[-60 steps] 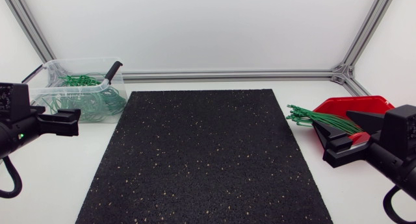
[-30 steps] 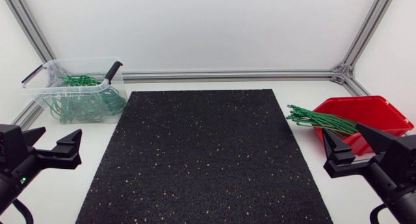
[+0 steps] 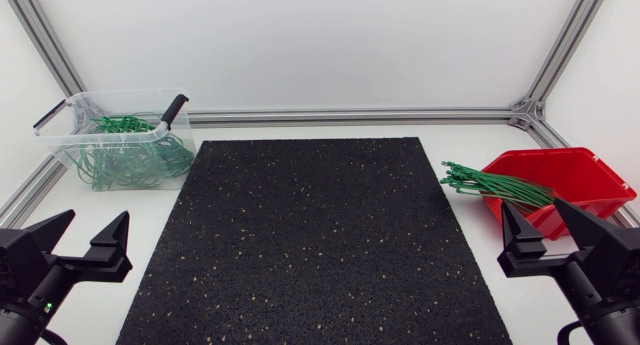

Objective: Take a green cable tie from the red box, thread the tail through the head to close it, then place it in the transparent bin on the left.

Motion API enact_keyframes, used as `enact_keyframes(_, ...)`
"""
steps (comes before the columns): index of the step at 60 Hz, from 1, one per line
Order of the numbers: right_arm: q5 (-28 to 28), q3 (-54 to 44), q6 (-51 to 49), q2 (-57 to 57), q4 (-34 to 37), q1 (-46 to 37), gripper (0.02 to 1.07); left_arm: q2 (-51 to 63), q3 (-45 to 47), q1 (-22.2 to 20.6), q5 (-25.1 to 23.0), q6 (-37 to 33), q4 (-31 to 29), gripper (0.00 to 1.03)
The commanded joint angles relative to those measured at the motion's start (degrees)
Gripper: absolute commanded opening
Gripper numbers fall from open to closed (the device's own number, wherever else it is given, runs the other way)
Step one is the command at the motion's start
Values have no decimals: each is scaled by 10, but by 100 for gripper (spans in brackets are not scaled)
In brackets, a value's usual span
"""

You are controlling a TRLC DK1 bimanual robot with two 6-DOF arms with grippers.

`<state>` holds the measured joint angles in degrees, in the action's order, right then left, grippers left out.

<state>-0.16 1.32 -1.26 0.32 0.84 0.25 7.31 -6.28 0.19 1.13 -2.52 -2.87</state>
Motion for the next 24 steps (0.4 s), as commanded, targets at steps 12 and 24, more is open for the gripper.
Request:
enact_keyframes(12, 2, -13, 13, -3, -8, -3, 104, -73, 63, -2, -11, 25, 29, 100)
enact_keyframes(24, 2, -13, 13, -3, -8, -3, 104, -73, 63, -2, -11, 25, 29, 100)
